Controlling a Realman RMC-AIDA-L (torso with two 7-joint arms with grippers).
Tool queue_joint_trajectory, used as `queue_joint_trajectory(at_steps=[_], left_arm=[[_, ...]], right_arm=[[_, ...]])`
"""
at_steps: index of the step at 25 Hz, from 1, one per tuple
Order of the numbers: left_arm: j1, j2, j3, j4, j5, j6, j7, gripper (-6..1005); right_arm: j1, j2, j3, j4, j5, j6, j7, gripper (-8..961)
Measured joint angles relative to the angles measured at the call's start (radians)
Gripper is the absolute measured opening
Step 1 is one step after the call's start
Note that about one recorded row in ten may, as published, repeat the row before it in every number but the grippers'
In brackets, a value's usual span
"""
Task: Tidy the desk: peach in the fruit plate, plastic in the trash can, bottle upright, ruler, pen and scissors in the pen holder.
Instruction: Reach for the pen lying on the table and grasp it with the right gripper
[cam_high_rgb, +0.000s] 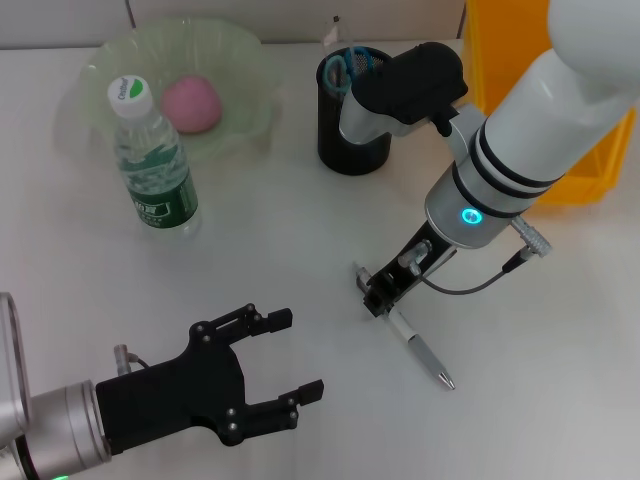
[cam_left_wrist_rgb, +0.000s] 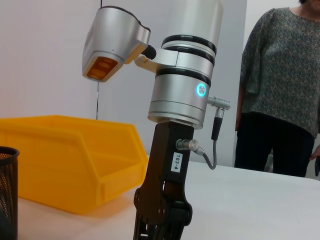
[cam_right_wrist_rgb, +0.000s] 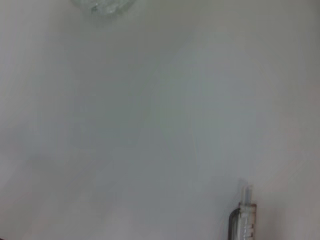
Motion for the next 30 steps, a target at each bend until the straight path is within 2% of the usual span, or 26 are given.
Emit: queue_joint_trajectory(at_steps=[9, 22, 30], left_arm=[[-0.002, -0.001, -0.001, 0.0, -0.001, -0.001, 0.0, 801], [0.0, 0.0, -0.002, -0.001, -0.003, -0.001, 0.0, 801], [0.0, 0.0, -0.004, -0.004, -0.003, -0.002, 0.0, 801]], right_arm=[[0.011, 0.0, -0.007, 0.02, 0.001, 0.006, 0.0, 284], [0.018, 0.0, -0.022, 0.034, 0.002, 0.016, 0.001, 276], [0.024, 0.0, -0.036, 0.042, 0.016, 0.019, 0.001, 208]])
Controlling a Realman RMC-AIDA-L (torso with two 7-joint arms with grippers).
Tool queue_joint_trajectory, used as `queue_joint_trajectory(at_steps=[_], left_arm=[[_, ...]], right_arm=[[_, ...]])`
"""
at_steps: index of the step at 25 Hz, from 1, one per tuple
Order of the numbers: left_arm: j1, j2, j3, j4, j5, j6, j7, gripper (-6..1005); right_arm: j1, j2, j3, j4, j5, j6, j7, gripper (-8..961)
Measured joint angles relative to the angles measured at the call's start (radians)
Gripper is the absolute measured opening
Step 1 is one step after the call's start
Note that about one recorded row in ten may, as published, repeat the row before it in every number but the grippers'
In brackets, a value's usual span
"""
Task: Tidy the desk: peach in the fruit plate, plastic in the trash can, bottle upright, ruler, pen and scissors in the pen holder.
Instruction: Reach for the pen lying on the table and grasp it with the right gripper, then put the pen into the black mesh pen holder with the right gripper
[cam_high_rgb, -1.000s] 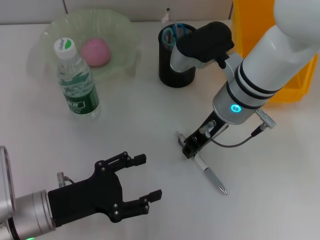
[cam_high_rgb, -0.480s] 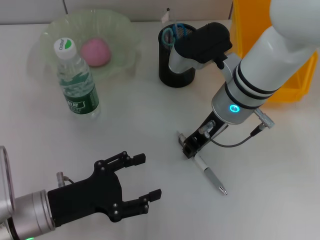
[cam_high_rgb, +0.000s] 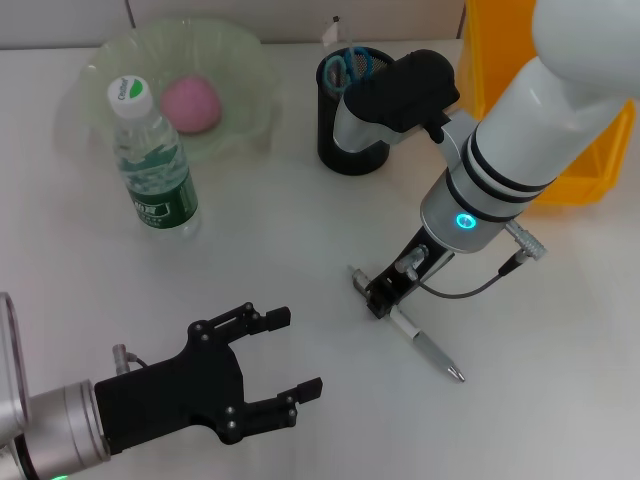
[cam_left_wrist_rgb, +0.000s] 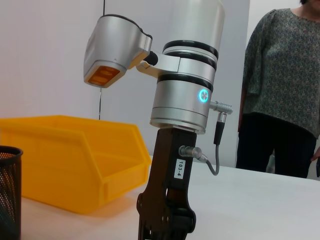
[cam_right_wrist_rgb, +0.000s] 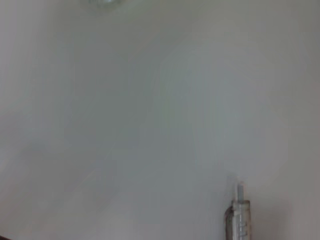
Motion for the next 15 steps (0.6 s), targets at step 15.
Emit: queue_joint_trajectory(at_steps=[15], left_arm=[[0.001, 0.0, -0.003, 0.0, -0.001, -0.001, 0.0, 801]], right_arm=[[-0.071, -0.008, 0.052, -0.162, -0.009, -0.035, -0.011, 138]])
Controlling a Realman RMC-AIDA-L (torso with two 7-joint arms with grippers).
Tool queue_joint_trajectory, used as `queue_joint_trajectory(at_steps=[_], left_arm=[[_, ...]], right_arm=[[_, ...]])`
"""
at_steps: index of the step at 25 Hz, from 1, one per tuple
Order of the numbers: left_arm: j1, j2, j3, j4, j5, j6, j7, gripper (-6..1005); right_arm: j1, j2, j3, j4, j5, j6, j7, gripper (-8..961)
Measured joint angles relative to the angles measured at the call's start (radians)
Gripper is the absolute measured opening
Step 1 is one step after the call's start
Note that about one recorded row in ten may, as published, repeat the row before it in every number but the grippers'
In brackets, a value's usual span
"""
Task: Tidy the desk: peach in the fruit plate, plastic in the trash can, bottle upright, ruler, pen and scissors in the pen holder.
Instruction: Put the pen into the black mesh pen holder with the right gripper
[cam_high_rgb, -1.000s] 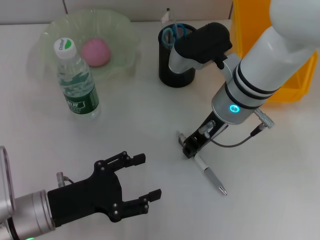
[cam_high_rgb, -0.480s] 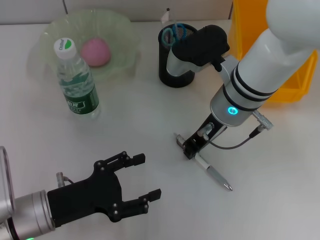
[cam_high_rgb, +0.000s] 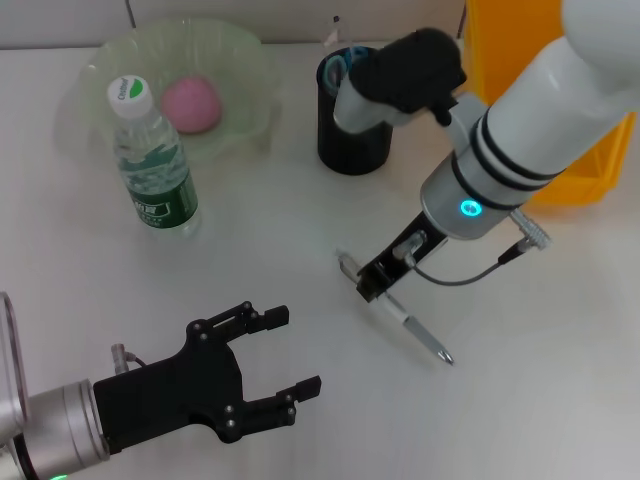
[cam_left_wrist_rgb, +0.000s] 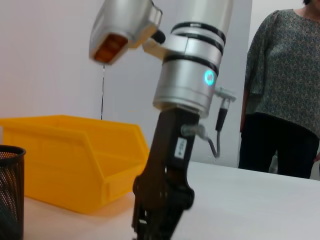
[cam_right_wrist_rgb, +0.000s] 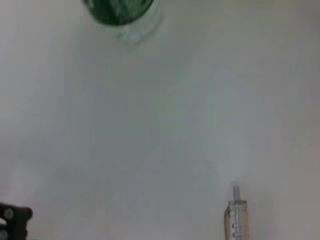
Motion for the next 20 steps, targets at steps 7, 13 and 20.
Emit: queue_joint_trajectory(at_steps=[7, 13, 20], left_arm=[[0.0, 0.0, 0.0, 0.0, 0.0, 0.0, 0.008, 801], [-0.003, -0.002, -0.001, -0.005, -0.002, 0.002, 0.02, 801], [0.0, -0.002, -0.004, -0.006, -0.002, 0.008, 0.021, 801]], right_arm=[[-0.176, 0.003, 0.115, -0.305, -0.064, 0.139, -0.064, 137], [-0.311, 0.008, 0.122, -0.396, 0.068, 0.456, -0.254, 135], [-0.418, 0.006, -0.016, -0.312, 0.485, 0.918, -0.774, 135]])
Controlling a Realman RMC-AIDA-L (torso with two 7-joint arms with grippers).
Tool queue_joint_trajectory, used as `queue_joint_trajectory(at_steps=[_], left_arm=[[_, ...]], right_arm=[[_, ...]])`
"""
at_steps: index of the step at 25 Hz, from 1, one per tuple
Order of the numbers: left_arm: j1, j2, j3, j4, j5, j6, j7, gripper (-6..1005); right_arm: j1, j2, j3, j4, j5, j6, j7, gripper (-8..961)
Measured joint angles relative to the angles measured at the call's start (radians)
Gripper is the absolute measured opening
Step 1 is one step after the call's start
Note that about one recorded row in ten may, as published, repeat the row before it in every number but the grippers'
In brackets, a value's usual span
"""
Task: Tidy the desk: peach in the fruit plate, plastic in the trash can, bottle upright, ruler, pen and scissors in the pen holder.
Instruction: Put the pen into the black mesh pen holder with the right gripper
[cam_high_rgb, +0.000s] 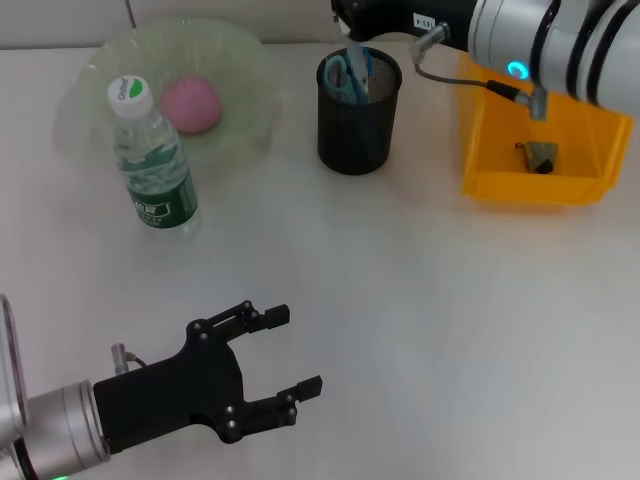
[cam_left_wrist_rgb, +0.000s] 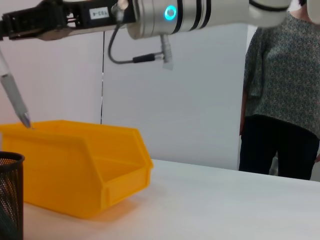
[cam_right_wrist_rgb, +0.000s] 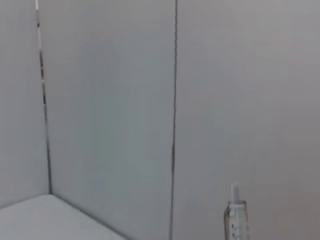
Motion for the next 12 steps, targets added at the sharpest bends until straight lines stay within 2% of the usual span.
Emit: queue_joint_trajectory(at_steps=[1, 2, 3, 5, 6, 7, 8, 10, 12], left_arm=[[0.0, 0.0, 0.0, 0.0, 0.0, 0.0, 0.0, 801], [0.0, 0.0, 0.0, 0.0, -0.001, 0.0, 0.0, 801], [0.0, 0.0, 0.0, 0.0, -0.001, 0.0, 0.0, 801], [-0.001, 0.0, 0.0, 0.0, -0.001, 0.0, 0.0, 801], [-0.002, -0.001, 0.0, 0.0, -0.001, 0.0, -0.001, 801], [-0.003, -0.001, 0.0, -0.001, -0.001, 0.0, -0.002, 801], [-0.004, -0.002, 0.0, -0.001, -0.001, 0.0, -0.004, 801], [-0.005, -0.002, 0.002, -0.001, -0.001, -0.002, -0.006, 801], [-0.005, -0.002, 0.003, -0.001, -0.001, -0.002, -0.007, 801]], right_arm=[[0.0, 0.0, 0.0, 0.0, 0.0, 0.0, 0.0, 135], [-0.006, 0.0, -0.074, 0.036, 0.051, 0.131, -0.096, 135], [-0.006, 0.0, -0.074, 0.036, 0.051, 0.131, -0.096, 135], [0.0, 0.0, -0.185, 0.084, 0.065, 0.289, -0.144, 135], [0.0, 0.0, -0.185, 0.084, 0.065, 0.289, -0.144, 135], [0.007, -0.001, -0.242, 0.112, 0.06, 0.379, -0.145, 135], [0.007, -0.001, -0.242, 0.112, 0.06, 0.379, -0.145, 135], [0.014, -0.002, -0.305, 0.142, 0.056, 0.491, -0.135, 135], [0.014, -0.002, -0.326, 0.147, 0.054, 0.526, -0.129, 135]])
